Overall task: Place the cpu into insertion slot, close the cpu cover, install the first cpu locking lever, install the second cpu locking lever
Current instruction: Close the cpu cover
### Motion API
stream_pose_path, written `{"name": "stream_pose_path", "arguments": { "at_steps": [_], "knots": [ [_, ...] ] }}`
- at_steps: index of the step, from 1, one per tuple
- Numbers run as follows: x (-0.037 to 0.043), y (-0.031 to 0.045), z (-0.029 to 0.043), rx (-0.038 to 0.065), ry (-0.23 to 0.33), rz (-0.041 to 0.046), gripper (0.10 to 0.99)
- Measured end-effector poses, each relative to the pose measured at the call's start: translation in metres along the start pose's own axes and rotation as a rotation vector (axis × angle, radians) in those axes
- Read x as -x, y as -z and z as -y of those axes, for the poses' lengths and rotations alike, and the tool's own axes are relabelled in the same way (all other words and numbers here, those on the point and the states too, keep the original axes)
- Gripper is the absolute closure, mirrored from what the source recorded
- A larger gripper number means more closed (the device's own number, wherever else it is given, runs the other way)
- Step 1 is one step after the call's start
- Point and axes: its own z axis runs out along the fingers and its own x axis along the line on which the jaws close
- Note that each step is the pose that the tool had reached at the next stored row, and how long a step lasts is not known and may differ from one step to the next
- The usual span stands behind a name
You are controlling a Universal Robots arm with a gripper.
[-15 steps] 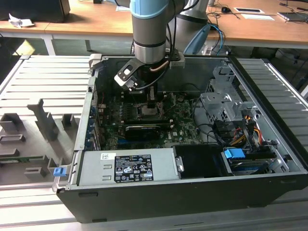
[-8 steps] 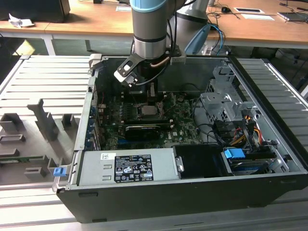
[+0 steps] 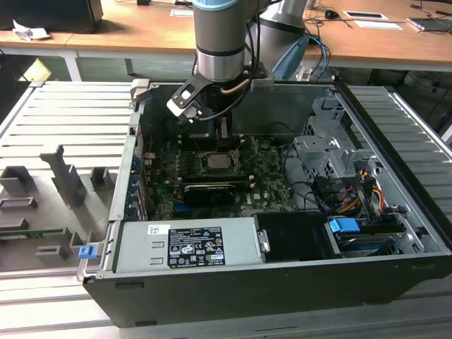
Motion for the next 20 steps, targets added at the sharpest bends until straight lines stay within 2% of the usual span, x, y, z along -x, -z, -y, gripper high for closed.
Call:
{"name": "stream_pose_path", "arguments": {
  "at_steps": [10, 20],
  "knots": [
    [-0.0007, 0.0098, -0.0008, 0.000, 0.001, 0.0108, 0.980],
    [-0.0008, 0.0170, -0.0014, 0.000, 0.001, 0.0122, 0.980]
  ]
}}
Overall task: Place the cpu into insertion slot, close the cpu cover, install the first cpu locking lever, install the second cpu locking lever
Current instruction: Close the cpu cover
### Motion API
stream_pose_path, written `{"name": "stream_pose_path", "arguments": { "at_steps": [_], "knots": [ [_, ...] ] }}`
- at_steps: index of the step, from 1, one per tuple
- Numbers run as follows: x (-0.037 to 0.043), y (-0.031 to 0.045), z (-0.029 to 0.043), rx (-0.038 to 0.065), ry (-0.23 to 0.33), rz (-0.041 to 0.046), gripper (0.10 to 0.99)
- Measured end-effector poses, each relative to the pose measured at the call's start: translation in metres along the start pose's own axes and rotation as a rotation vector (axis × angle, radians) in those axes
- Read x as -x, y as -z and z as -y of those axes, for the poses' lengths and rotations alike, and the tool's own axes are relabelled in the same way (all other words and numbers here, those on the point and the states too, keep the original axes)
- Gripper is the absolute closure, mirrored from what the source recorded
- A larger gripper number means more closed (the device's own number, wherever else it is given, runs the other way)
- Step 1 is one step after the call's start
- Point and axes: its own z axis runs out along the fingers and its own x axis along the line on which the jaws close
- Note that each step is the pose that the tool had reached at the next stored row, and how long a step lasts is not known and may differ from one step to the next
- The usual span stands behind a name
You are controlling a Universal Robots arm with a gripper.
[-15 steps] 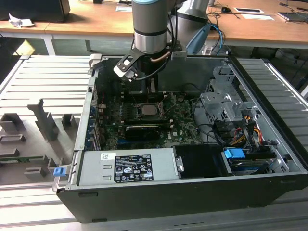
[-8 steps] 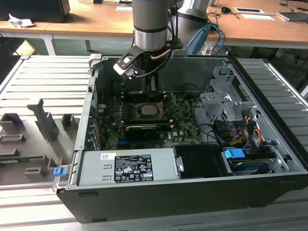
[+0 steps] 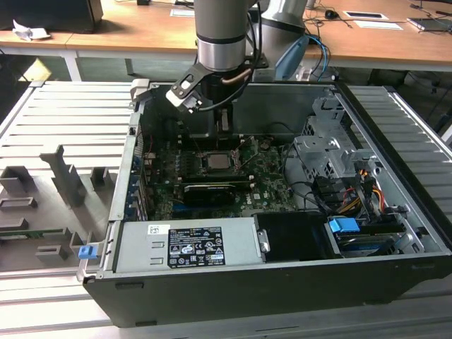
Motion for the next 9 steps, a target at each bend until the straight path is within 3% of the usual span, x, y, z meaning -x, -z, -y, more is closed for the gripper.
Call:
{"name": "stream_pose_path", "arguments": {
  "at_steps": [9],
  "knots": [
    [-0.0001, 0.0119, -0.0009, 0.000, 0.000, 0.0002, 0.980]
  ]
}}
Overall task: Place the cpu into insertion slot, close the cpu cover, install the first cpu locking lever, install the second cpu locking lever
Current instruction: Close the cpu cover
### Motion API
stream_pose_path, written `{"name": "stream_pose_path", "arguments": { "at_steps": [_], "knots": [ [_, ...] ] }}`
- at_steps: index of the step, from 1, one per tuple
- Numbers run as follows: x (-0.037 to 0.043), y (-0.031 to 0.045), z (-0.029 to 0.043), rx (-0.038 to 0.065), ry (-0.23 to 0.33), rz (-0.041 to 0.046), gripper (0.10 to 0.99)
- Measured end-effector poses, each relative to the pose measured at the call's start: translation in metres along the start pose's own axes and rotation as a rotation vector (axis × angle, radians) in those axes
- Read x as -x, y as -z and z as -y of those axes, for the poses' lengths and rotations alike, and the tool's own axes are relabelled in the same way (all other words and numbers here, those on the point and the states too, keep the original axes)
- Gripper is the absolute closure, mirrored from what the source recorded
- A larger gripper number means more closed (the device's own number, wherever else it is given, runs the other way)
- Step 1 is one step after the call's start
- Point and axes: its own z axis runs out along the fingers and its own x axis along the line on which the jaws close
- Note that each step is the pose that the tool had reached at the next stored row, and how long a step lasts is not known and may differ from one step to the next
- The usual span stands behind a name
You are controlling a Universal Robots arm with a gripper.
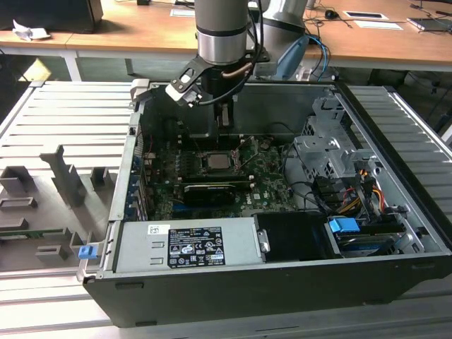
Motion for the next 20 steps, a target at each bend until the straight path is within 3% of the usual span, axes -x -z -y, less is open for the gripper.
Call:
{"name": "stream_pose_path", "arguments": {
  "at_steps": [4, 8, 15, 20],
  "knots": [
    [-0.0001, 0.0069, -0.0006, 0.000, 0.000, 0.0000, 0.980],
    [-0.0001, 0.0090, -0.0012, 0.000, 0.000, -0.0002, 0.980],
    [-0.0003, 0.0076, -0.0200, -0.002, 0.000, 0.0000, 0.980],
    [-0.0003, 0.0072, -0.0246, -0.002, 0.000, 0.0000, 0.980]
  ]
}}
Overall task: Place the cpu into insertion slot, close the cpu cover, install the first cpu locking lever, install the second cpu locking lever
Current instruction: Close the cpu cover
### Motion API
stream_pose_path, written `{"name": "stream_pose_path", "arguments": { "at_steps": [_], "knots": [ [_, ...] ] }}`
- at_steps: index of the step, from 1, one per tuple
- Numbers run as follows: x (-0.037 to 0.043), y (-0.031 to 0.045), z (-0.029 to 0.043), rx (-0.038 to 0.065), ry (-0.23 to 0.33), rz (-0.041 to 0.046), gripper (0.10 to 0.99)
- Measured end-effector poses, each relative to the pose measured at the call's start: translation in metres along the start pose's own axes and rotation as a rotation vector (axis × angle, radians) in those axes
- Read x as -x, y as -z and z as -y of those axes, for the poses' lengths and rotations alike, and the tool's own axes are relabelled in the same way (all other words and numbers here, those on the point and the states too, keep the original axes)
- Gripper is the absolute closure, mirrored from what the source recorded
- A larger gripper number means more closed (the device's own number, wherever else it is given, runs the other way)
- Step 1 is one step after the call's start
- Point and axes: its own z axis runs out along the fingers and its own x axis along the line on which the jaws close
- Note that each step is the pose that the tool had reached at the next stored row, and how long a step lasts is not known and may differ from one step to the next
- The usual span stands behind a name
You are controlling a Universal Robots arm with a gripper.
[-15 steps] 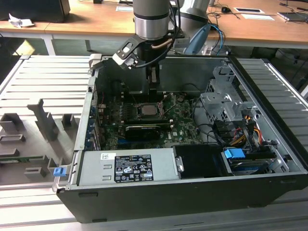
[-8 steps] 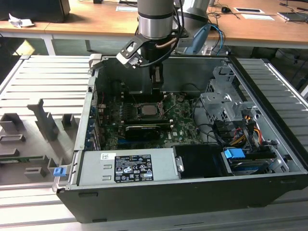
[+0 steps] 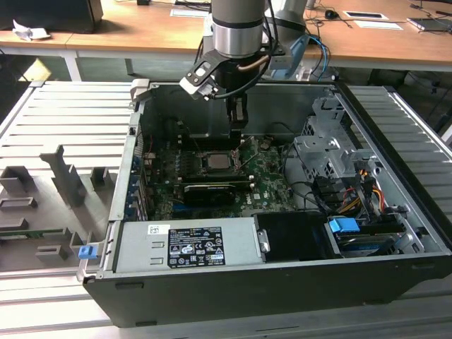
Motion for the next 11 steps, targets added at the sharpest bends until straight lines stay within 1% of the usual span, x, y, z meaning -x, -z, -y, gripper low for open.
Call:
{"name": "stream_pose_path", "arguments": {
  "at_steps": [5, 11],
  "knots": [
    [0.0000, -0.0003, -0.0040, -0.001, 0.000, 0.0001, 0.980],
    [-0.0001, -0.0005, -0.0063, -0.001, 0.000, 0.0001, 0.980]
  ]
}}
